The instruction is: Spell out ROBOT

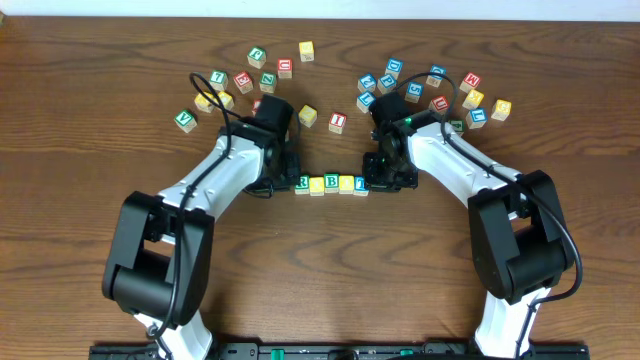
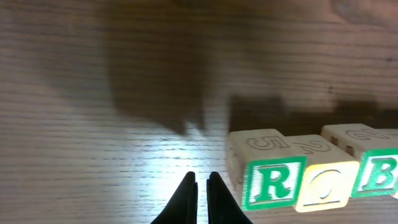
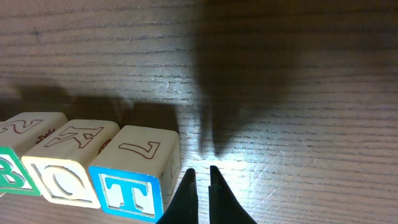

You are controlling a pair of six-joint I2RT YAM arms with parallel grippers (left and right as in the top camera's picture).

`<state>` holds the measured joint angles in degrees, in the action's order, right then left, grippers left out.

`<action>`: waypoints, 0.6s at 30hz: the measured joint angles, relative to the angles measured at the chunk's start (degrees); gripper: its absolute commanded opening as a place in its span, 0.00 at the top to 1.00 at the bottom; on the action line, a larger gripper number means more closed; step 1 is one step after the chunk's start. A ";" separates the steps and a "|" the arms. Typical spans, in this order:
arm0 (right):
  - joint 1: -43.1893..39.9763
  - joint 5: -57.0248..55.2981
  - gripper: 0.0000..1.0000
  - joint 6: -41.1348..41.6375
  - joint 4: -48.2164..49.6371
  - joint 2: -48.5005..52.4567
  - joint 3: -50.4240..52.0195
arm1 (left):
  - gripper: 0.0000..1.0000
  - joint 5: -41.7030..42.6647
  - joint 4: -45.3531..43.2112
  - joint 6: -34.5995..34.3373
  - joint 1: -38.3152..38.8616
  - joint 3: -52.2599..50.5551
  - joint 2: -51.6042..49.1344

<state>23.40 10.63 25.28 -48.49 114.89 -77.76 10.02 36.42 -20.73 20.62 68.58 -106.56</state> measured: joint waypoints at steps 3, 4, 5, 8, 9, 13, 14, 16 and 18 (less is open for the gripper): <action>0.00 0.11 0.97 0.00 0.00 0.00 0.00 | 0.92 0.02 -0.48 0.00 0.92 -0.15 0.00; 0.00 0.11 0.97 0.00 0.00 0.00 0.00 | 0.92 0.07 -0.55 0.00 1.16 -0.17 0.00; 0.00 0.11 0.97 0.00 0.00 0.00 0.00 | 0.92 0.17 -0.63 0.00 1.36 -0.22 0.00; 0.00 0.11 0.98 0.00 0.00 0.00 0.00 | 0.92 0.17 -0.72 0.00 1.60 -0.42 0.00; 0.00 0.11 0.98 0.00 0.00 0.00 0.00 | 0.92 0.17 -0.70 0.00 1.60 -0.44 0.00; 0.00 0.22 0.99 0.00 0.00 0.00 0.00 | 0.92 0.17 -0.72 0.00 1.62 -0.46 0.00; 0.00 0.28 0.99 0.00 0.11 0.00 0.00 | 0.92 0.17 -0.74 0.00 1.62 -0.46 0.00; 0.00 0.35 0.99 0.00 0.35 0.00 0.00 | 0.92 0.17 -0.92 0.00 1.66 -0.46 0.00; 0.00 0.50 0.99 0.00 0.59 0.00 0.00 | 0.92 0.15 -1.22 0.00 1.73 -0.46 0.00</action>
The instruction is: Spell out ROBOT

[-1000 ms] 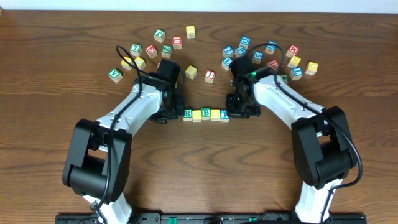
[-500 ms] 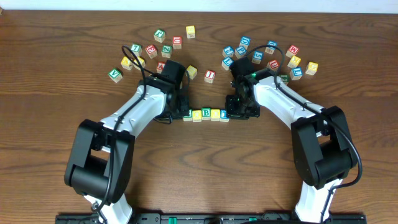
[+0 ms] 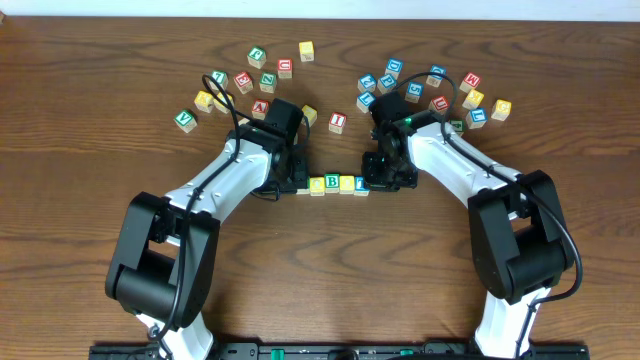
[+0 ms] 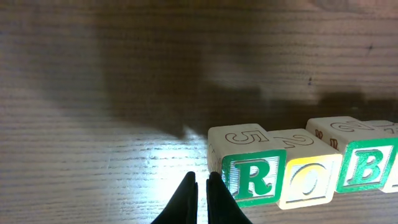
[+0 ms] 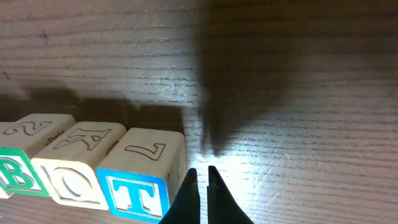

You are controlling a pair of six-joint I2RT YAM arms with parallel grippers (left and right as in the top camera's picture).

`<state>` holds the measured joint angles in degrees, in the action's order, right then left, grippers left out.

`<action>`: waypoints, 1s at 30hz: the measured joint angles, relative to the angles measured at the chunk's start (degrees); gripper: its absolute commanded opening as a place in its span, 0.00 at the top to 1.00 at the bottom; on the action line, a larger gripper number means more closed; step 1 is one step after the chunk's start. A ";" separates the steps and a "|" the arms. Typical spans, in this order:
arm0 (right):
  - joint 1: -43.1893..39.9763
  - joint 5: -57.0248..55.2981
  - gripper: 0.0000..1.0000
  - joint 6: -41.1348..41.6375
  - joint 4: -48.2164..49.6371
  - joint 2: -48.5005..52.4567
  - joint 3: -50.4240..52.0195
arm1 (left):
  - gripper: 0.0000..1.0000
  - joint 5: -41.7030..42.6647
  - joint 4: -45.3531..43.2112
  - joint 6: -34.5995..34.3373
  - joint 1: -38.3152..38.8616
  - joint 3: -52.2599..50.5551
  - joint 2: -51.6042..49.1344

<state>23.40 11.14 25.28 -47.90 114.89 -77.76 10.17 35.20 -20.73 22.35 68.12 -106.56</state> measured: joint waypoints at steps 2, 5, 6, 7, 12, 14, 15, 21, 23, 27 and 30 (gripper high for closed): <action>0.00 0.15 0.99 0.00 0.20 0.00 0.00 | 0.92 0.00 -0.63 0.00 0.24 0.00 0.00; -0.04 0.02 0.99 -0.02 0.42 0.00 0.00 | 0.92 -0.35 -1.03 0.00 1.05 -0.02 0.00; -0.07 -0.11 0.99 -0.02 0.42 0.00 0.00 | 0.92 -0.63 -1.09 0.00 1.36 -0.02 0.00; -0.09 -0.26 0.99 -0.02 0.42 0.00 0.00 | 0.92 -0.87 -1.18 0.00 1.55 -0.02 0.00; -0.09 -0.87 0.99 -0.04 0.42 0.00 0.00 | 0.92 -1.90 -1.77 0.00 2.36 -0.02 0.00; -0.20 -1.07 0.99 -0.07 0.42 0.00 0.02 | 0.92 -2.16 -2.16 0.00 2.54 -0.02 0.00; -0.26 -1.09 0.99 -0.07 0.42 0.00 0.02 | 0.92 -2.21 -2.34 0.00 2.62 -0.04 0.00; -1.92 -0.94 0.99 -0.35 0.63 0.00 0.04 | 0.92 -2.10 -4.04 0.00 3.32 -0.07 0.00; -2.75 -0.79 0.99 -0.70 0.68 0.00 0.04 | 0.92 -1.84 -4.35 0.00 3.78 -0.07 0.00; -4.22 -0.76 0.99 -1.92 1.07 0.00 0.04 | 0.92 -1.66 -5.55 0.00 4.79 -0.07 0.00; -4.59 -1.11 0.99 -2.45 1.09 0.00 0.04 | 0.92 -1.97 -6.95 -0.07 5.38 -0.09 -0.02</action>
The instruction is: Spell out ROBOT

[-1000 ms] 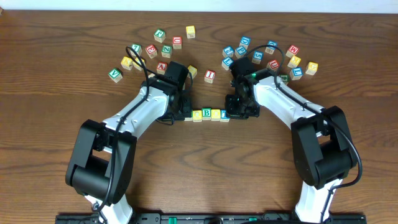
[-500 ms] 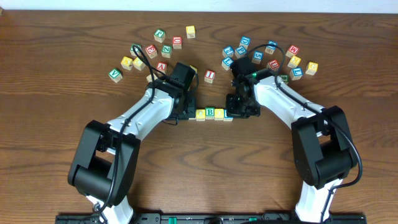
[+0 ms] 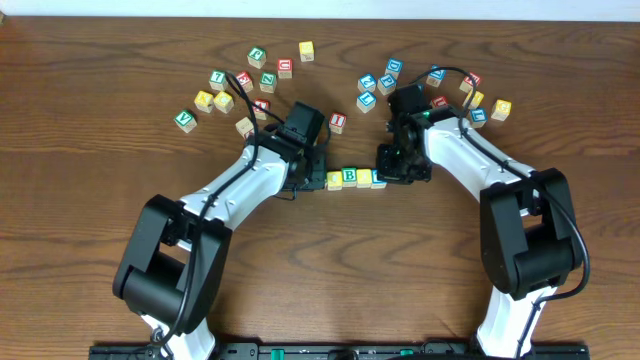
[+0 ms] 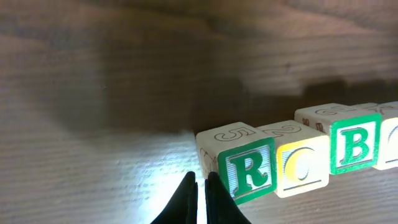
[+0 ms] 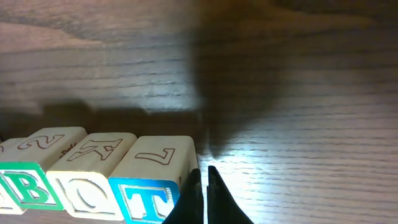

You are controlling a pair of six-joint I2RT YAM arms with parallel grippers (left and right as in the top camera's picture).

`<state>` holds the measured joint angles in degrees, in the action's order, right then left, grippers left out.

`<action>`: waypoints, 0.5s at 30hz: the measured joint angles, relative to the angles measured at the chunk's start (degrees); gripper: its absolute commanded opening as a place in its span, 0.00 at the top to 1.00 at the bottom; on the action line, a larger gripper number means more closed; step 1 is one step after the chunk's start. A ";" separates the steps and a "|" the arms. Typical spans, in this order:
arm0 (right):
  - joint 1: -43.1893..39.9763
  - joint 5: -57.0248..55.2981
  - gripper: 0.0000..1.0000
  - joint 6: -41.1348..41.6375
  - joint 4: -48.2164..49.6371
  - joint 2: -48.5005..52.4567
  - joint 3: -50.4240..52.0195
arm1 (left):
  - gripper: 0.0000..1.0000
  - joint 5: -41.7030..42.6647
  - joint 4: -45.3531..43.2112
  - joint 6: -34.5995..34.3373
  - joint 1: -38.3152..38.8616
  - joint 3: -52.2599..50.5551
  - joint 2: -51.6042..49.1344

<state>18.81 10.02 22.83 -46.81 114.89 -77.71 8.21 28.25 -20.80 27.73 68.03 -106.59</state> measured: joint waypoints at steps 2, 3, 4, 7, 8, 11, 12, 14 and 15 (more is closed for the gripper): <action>0.00 -0.63 0.99 -0.31 0.00 0.00 0.00 | 0.92 -0.59 -1.03 -0.20 0.39 -0.04 0.02; 0.00 -0.90 0.99 -0.39 -0.02 0.00 0.00 | 0.92 -0.94 -1.55 -0.35 0.63 -0.04 0.00; -0.02 -1.14 0.99 -0.52 -0.02 0.00 0.00 | 0.92 -1.09 -1.79 -0.37 0.74 -0.04 0.02; -0.02 -1.88 0.99 -0.72 -0.04 0.00 0.00 | 0.92 -2.27 -2.40 -0.85 1.55 -0.09 0.00; -0.04 -2.08 0.99 -0.76 -0.09 0.00 0.02 | 0.92 -2.60 -2.49 -1.14 1.81 -0.09 0.02; -0.55 -2.16 0.99 -0.79 -0.24 0.00 0.02 | 0.92 -2.78 -2.60 -1.68 2.29 -0.09 0.00; -0.66 -2.16 0.99 -0.79 -0.35 0.00 0.02 | 0.92 -2.78 -2.60 -1.70 2.40 -0.09 0.02; -0.94 -2.08 0.99 -0.79 -0.63 0.00 0.04 | 0.92 -2.71 -2.58 -1.70 2.58 -0.09 0.00; -1.05 -2.03 0.99 -0.79 -0.74 0.00 0.04 | 0.92 -2.60 -2.58 -1.70 2.62 -0.09 0.00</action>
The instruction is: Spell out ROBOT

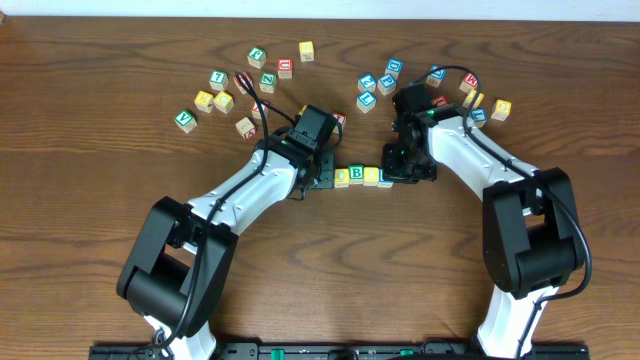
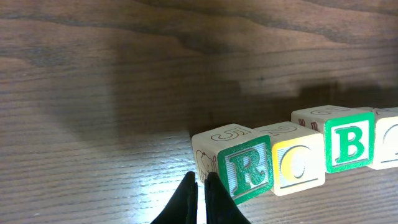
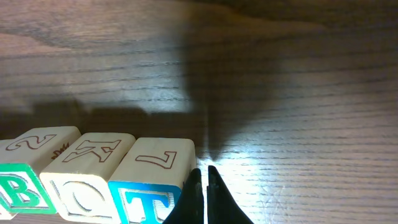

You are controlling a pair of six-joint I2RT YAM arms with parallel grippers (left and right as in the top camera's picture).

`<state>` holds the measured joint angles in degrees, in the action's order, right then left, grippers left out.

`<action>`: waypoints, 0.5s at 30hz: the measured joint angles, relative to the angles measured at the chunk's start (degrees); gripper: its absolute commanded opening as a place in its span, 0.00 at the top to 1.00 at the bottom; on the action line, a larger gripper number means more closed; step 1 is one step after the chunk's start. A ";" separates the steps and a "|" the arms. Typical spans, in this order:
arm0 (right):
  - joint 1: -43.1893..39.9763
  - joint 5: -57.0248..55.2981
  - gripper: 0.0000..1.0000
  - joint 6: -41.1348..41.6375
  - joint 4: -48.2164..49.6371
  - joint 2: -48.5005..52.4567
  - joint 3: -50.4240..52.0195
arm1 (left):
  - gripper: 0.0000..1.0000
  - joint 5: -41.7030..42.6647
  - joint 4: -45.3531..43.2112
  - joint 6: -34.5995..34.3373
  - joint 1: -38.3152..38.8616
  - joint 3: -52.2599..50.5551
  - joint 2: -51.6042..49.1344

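Note:
Five letter blocks stand in one row (image 1: pixel 357 176) at mid-table. In the left wrist view the green R (image 2: pixel 249 171), yellow O (image 2: pixel 301 165) and green B (image 2: pixel 349 144) show. The right wrist view has the second O (image 3: pixel 81 199) and the blue T (image 3: pixel 146 202). My left gripper (image 2: pixel 199 180) is shut on nothing, its tips against the R block's outer side. Likewise my right gripper (image 3: pixel 203 174) is shut and empty, touching the T block's outer side. Overhead, the left gripper (image 1: pixel 325 180) and right gripper (image 1: pixel 390 172) flank the row.
Several loose letter blocks lie scattered at the back in two clusters, a left cluster (image 1: pixel 230 85) and a right cluster (image 1: pixel 440 90). A tan block (image 1: pixel 245 127) lies near the left arm. Bare wooden table (image 1: pixel 330 270) stretches in front of the row.
The row of blocks and both shut grippers stand slightly further right on the table. In the left wrist view the R block has turned a little.
The row lay left of centre with a shut gripper off each end, the left one a little apart from the R. Then the left tips touched the R. By now the row, pressed between both grippers, stands further right and slightly further back.

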<state>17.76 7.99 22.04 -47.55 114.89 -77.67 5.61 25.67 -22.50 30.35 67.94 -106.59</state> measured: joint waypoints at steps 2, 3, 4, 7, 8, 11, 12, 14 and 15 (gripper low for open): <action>-0.31 0.15 0.99 0.00 -0.37 0.00 0.02 | 0.93 0.15 -0.02 0.00 0.13 0.00 -0.07; -0.46 0.24 0.99 0.00 -0.61 0.00 0.02 | 0.92 0.31 -0.02 0.00 0.20 0.00 -0.22; -0.66 0.33 0.99 0.00 -0.87 0.00 0.02 | 0.92 0.50 -0.07 -0.02 0.28 0.00 -0.55; -1.14 0.68 0.99 -0.20 -1.25 0.00 0.02 | 0.92 0.98 -0.22 -0.02 0.59 0.00 -2.38; -1.29 0.83 0.98 -0.26 -1.29 0.00 0.04 | 0.92 1.18 -0.26 -0.04 0.66 0.00 -2.97; -1.62 1.05 0.98 -0.50 -1.42 0.00 0.07 | 0.92 1.81 -0.48 -0.17 0.90 0.00 -4.63; -1.73 1.07 0.98 -0.61 -1.46 0.00 0.07 | 0.92 1.81 -0.83 -0.17 0.90 0.00 -4.63; -1.84 1.01 0.98 -0.76 -1.40 0.00 0.07 | 0.92 1.86 -1.44 -0.17 0.90 0.00 -4.66; -1.84 0.96 0.98 -0.83 -1.33 0.00 0.07 | 0.92 1.77 -1.77 -0.17 0.90 0.00 -4.66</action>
<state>15.92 8.95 21.21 -48.88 114.89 -77.60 7.38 23.90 -22.68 31.24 67.94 -111.24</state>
